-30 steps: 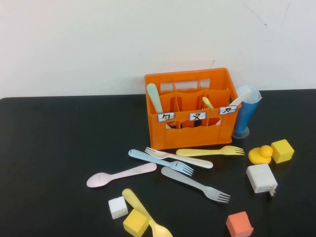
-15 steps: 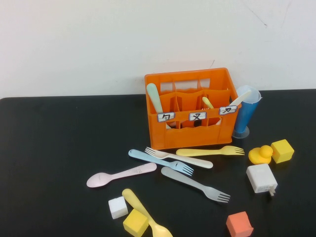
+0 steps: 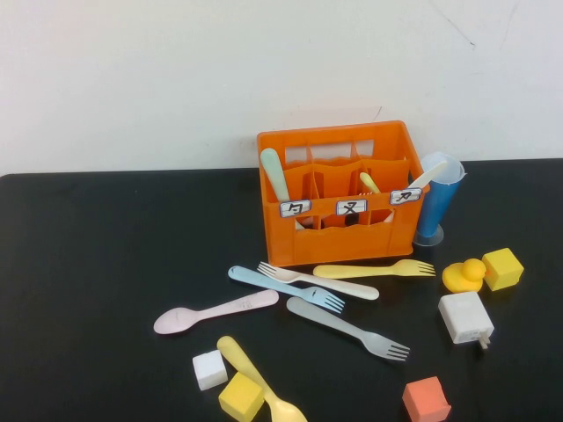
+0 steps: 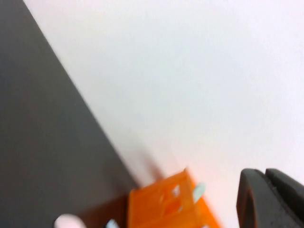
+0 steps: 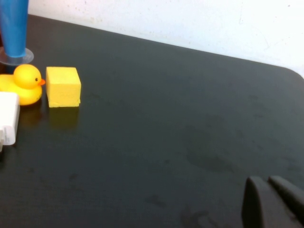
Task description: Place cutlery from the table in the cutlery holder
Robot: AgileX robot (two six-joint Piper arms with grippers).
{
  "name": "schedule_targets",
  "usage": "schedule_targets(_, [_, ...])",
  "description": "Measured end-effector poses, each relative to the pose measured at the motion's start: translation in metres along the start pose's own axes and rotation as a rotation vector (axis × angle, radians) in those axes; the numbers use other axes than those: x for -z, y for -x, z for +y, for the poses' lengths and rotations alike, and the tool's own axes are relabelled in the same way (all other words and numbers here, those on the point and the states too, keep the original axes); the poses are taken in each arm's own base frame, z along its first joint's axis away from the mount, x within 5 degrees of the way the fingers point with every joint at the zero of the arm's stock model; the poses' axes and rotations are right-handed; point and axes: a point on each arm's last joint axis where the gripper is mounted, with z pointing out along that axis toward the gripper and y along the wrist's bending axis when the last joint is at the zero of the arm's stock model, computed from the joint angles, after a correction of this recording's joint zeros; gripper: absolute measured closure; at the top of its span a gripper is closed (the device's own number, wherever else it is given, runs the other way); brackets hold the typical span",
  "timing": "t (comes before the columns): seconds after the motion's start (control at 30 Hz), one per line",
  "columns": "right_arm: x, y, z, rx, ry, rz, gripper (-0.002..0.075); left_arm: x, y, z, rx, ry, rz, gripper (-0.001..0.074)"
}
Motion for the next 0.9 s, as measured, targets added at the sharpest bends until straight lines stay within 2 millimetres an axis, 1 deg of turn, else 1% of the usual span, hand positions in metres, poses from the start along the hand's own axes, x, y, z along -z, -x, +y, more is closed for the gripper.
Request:
schedule_targets(0.1, [0.0, 0.0, 0.0, 0.0, 0.0, 0.0, 0.0729, 0.001, -0.007, -0.002, -0.123, 0.016, 0.093, 0.0736])
schedule_targets(0.17, [0.0, 0.0, 0.0, 0.0, 0.0, 0.0, 0.0729, 0.004, -0.009, -0.016, -0.28, -0.018, 0.169, 0.0736])
schedule_targets(0.27, [0.0, 0.0, 0.0, 0.0, 0.0, 0.0, 0.0729, 0.012, -0.006, -0.044, -0.491, -0.106, 0.203, 0.0736])
schedule_targets(0.37, [0.0, 0.0, 0.0, 0.0, 0.0, 0.0, 0.0729, 0.018, -0.001, -0.069, -0.634, -0.165, 0.218, 0.0736])
schedule_targets(0.43, [0.0, 0.0, 0.0, 0.0, 0.0, 0.0, 0.0729, 0.019, 0.0, -0.077, -0.689, -0.175, 0.242, 0.0736])
schedule_targets(0.53, [0.0, 0.0, 0.0, 0.0, 0.0, 0.0, 0.0729, 0.017, -0.001, -0.082, -0.752, -0.159, 0.298, 0.0736])
schedule_targets(0.63, [0.0, 0.0, 0.0, 0.0, 0.0, 0.0, 0.0729, 0.015, -0.002, -0.082, -0.802, -0.128, 0.347, 0.0736])
schedule_targets(0.67, [0.0, 0.0, 0.0, 0.0, 0.0, 0.0, 0.0729, 0.011, -0.002, -0.079, -0.863, -0.078, 0.4, 0.0736])
schedule_targets(0.8, [0.0, 0.0, 0.0, 0.0, 0.0, 0.0, 0.0729, 0.003, 0.0, -0.076, -0.97, 0.027, 0.508, 0.0736])
schedule_targets(0.9, [0.0, 0.0, 0.0, 0.0, 0.0, 0.0, 0.0729, -0.002, 0.005, -0.082, -1.027, 0.063, 0.552, 0.0736])
